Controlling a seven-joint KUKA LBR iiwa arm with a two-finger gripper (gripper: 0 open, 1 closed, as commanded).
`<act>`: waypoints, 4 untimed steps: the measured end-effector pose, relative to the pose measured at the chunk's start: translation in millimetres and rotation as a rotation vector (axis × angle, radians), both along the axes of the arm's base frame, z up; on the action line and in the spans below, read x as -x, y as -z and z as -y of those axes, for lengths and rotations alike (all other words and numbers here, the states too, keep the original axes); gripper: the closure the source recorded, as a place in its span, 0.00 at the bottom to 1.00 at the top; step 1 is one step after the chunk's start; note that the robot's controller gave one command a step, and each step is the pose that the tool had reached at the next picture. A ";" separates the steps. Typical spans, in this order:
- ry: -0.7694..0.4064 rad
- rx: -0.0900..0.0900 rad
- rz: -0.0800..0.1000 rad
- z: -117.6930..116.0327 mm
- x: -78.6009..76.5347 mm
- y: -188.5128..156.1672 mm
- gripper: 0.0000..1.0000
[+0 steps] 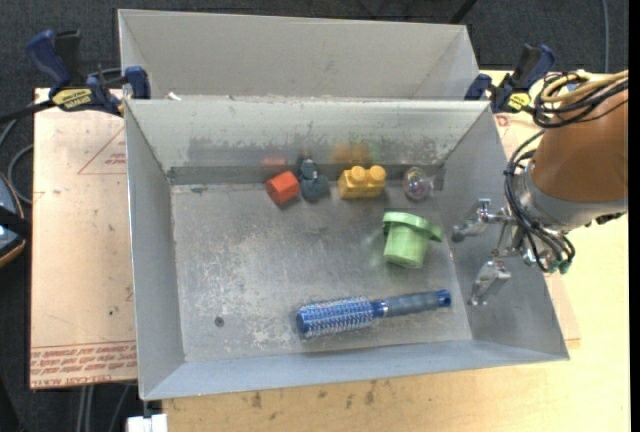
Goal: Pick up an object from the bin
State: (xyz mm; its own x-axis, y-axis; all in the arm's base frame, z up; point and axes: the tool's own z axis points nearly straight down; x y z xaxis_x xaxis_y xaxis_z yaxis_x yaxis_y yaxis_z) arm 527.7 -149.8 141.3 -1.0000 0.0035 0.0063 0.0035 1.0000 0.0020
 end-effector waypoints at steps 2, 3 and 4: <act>0.042 0.005 0.026 -41.4 17.0 66.1 0.00; 0.038 0.003 0.017 -41.8 18.3 65.9 1.00; 0.042 0.004 0.016 -39.7 18.3 -80.6 1.00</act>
Offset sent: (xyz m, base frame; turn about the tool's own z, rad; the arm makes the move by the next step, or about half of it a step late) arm -0.0002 0.0388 -0.0713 0.0849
